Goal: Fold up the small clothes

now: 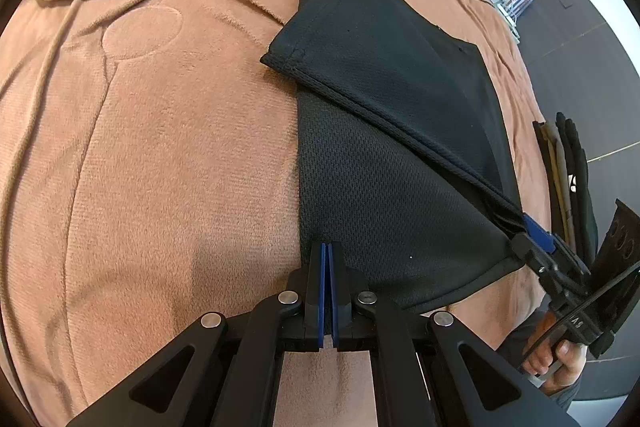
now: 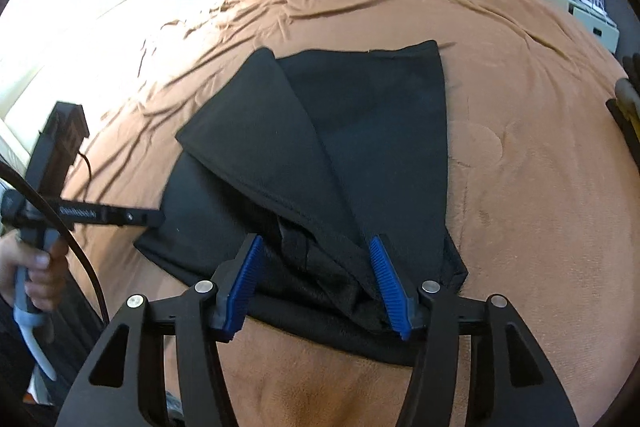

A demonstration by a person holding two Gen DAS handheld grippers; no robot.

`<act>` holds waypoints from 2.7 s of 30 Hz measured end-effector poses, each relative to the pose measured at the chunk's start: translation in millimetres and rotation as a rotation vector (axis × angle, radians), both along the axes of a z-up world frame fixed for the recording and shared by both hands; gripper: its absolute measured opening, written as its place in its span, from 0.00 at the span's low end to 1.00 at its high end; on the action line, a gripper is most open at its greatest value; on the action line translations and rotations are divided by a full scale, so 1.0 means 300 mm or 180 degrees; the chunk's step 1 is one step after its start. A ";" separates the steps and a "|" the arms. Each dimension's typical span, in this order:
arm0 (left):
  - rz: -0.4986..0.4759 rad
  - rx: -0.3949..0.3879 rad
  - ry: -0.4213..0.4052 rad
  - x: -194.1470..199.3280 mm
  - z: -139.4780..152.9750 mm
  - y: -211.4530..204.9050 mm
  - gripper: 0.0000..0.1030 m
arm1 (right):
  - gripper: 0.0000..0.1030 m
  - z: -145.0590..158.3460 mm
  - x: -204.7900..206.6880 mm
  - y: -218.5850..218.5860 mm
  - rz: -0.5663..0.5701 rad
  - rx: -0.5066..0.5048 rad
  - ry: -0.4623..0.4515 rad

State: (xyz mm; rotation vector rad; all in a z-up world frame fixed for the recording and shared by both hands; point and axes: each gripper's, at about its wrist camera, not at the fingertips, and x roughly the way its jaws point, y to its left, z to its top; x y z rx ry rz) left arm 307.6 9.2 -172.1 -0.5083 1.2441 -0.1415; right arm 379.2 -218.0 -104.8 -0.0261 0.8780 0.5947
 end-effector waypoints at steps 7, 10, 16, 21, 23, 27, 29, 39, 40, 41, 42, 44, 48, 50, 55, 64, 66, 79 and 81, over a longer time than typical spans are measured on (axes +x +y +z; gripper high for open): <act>0.0001 -0.0025 0.0000 -0.001 -0.002 0.009 0.03 | 0.52 -0.020 0.003 0.043 0.0013 -0.0321 -0.0019; -0.0002 -0.0032 0.0000 -0.002 -0.002 0.010 0.03 | 0.52 -0.026 -0.003 0.064 0.0052 -0.0452 -0.0080; 0.0004 -0.0046 -0.0001 -0.004 -0.003 0.014 0.03 | 0.41 -0.019 0.032 0.002 -0.0193 -0.0254 0.0000; 0.0007 -0.0028 0.0007 -0.002 0.001 0.008 0.03 | 0.20 -0.027 0.070 -0.092 -0.0507 0.0139 0.0224; -0.0001 -0.0009 0.0010 -0.003 0.004 0.003 0.03 | 0.13 -0.034 0.071 -0.105 -0.0529 0.0201 0.0273; 0.0033 -0.0109 0.0007 -0.006 0.022 0.008 0.03 | 0.03 -0.024 0.052 -0.125 -0.0463 0.0367 0.0280; 0.0048 -0.0153 -0.0018 -0.005 0.038 0.011 0.03 | 0.02 -0.016 0.042 -0.148 -0.0457 0.0508 0.0282; 0.0049 -0.0328 -0.0254 0.066 0.156 -0.027 0.46 | 0.02 -0.033 -0.012 -0.225 -0.0521 0.0648 0.0307; 0.0062 -0.0356 -0.0280 0.080 0.163 -0.034 0.50 | 0.02 -0.032 -0.014 -0.226 -0.0527 0.0645 0.0308; 0.0069 -0.0394 -0.0292 0.096 0.166 -0.041 0.50 | 0.02 -0.032 -0.016 -0.230 -0.0530 0.0648 0.0307; 0.0070 -0.0425 -0.0288 0.109 0.164 -0.049 0.50 | 0.02 -0.030 -0.017 -0.228 -0.0534 0.0654 0.0306; 0.0095 -0.0545 -0.0228 0.139 0.147 -0.058 0.51 | 0.02 -0.029 -0.018 -0.227 -0.0543 0.0652 0.0305; 0.0179 -0.0753 -0.0059 0.188 0.089 -0.085 0.51 | 0.02 -0.042 -0.009 -0.222 -0.0580 0.0610 0.0357; 0.0215 -0.0808 0.0018 0.207 0.061 -0.094 0.51 | 0.02 -0.041 -0.009 -0.218 -0.0594 0.0600 0.0367; 0.0396 -0.0839 0.0023 0.240 0.016 -0.085 0.48 | 0.02 -0.047 0.000 -0.219 -0.0607 0.0631 0.0409; 0.0255 -0.0448 -0.0311 0.351 0.132 -0.109 0.06 | 0.02 -0.077 0.019 -0.243 -0.0645 0.0809 0.0566; 0.0169 -0.0385 -0.0381 0.381 0.161 -0.125 0.05 | 0.02 -0.081 0.021 -0.250 -0.0653 0.0856 0.0592; -0.0381 -0.0147 -0.0655 0.608 0.288 -0.334 0.03 | 0.02 -0.119 0.031 -0.287 -0.0676 0.1130 0.0736; -0.0471 -0.0120 -0.0661 0.645 0.290 -0.371 0.03 | 0.02 -0.124 0.034 -0.293 -0.0675 0.1153 0.0747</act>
